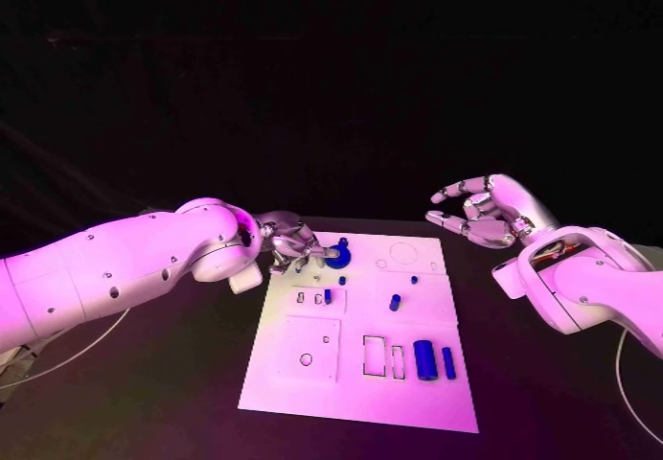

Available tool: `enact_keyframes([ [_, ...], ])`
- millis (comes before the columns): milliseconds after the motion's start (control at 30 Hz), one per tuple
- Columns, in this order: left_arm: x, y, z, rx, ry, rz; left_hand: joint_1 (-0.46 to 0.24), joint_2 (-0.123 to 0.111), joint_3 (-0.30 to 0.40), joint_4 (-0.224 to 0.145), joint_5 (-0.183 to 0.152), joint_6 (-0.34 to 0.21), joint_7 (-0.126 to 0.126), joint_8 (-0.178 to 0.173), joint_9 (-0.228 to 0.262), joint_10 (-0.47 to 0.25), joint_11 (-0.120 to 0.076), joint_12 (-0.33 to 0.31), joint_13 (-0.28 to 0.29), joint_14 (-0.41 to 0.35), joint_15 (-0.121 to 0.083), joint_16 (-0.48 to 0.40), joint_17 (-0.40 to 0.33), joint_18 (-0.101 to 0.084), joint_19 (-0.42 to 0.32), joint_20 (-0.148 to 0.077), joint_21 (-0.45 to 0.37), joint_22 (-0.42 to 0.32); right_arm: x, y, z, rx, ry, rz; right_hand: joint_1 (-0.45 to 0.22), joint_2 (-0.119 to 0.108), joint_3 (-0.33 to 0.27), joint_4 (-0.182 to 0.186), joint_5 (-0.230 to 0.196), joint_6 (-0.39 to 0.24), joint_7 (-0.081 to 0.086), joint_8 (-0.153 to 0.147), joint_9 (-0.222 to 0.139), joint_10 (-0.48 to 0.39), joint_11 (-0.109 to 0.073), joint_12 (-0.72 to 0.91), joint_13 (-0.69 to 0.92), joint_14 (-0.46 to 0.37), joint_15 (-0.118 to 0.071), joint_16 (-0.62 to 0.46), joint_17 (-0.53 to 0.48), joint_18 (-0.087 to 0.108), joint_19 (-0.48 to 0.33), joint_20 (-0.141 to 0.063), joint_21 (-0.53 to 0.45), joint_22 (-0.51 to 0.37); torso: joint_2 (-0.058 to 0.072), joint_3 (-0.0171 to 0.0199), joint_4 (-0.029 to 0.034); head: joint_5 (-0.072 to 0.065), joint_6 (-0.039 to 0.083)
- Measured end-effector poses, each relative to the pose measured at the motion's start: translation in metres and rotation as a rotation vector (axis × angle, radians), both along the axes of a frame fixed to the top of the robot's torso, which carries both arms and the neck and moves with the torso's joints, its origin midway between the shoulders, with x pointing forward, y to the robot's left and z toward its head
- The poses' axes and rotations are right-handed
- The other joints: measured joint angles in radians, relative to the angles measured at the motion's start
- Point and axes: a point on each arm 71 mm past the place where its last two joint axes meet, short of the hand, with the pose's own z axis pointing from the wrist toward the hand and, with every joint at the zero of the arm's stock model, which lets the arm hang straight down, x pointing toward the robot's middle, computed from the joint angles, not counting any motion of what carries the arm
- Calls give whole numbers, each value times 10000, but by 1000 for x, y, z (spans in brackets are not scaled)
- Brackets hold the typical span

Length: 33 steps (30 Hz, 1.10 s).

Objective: Assemble the parts on the task board

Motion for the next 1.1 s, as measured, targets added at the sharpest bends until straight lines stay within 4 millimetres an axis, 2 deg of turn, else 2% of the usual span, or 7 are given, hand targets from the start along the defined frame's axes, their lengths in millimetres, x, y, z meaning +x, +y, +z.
enact_keyframes([
  [33, 0, -3, -1, 390, 48, -142, -90, 33, -170, 6, 0, -31, -31, 139, 141, 38, -30, 258, 282, 11, -11, 0, 0, -149, 44, -21, 133, 192, 0, -1, 0, 17, 53, -13, 0, 0, 0, 0, 0, 0, 0, 0, 5, -20, -20, 0, 0, 0, 0, 0, 0, 1, 0, 0, 0, 0, -19, 6, 5, 0, -9],
  [167, 2, -13, -4, 1791, 141, -592, -215, 97, -554, 7, 0, -60, -59, 482, 494, 158, -89, 703, 756, 1, -73, 67, 0, -150, 80, -57, 284, 459, 1, -3, -2, 54, 234, -48, 0, 0, 0, 0, 8, 0, 0, 0, 9, -28, -28, 0, 0, 0, 0, 0, 0, 1, 0, 0, 0, -1, -79, 25, 15, 5, -58],
  [367, 6, -24, -6, 2999, 69, -895, -366, 249, -1060, 11, 0, -122, -122, 926, 1033, 212, -143, 1019, 1111, 1, -144, 162, -1, -148, 117, -94, 454, 745, 2, -6, -4, 32, 407, -106, 0, 0, 0, 0, 41, 0, 0, 0, 17, -28, -28, 0, -1, 0, 0, 0, 7, 0, 1, 1, 0, -2, -113, 41, 16, 35, -108],
  [500, 8, -30, -8, 3425, 51, -1017, -367, 249, -1151, 1, 0, -159, -158, 1005, 1175, 212, -143, 1041, 1182, 1, -144, 203, -1, -147, 116, -94, 531, 848, 3, -7, -6, -2, 497, -150, 0, 0, 0, 0, 41, 0, 0, 0, 16, -29, -28, 0, -1, 0, 0, 0, 8, 0, 1, 1, 0, -2, -111, 43, 16, 41, -153],
  [633, 9, -35, -12, 3755, 108, -1117, -263, 352, -1207, 1, 0, -193, -192, 1057, 1267, 212, -143, 1041, 1135, 1, -144, 207, -2, -147, 116, -94, 555, 894, 4, -7, -7, -24, 562, -171, 0, 0, -1, 0, 100, -1, 0, 40, 16, -28, -27, 0, -2, 0, 1, -39, 8, 1, -10, -60, 0, -3, -101, 43, 16, 46, -204],
  [1100, 15, -45, -22, 4276, 371, -1232, -133, 483, -1261, 1, 0, -265, -190, 1058, 1403, 137, -146, 1000, 1029, 0, -143, 280, -3, -146, 152, -130, 643, 1048, 5, -6, -10, -72, 709, -195, 0, 0, -1, 0, 141, -2, 1, 40, 26, -28, -27, 0, -4, 0, 1, -39, 5, 1, 2, -71, -45, -5, -67, 37, -6, 65, -342],
])
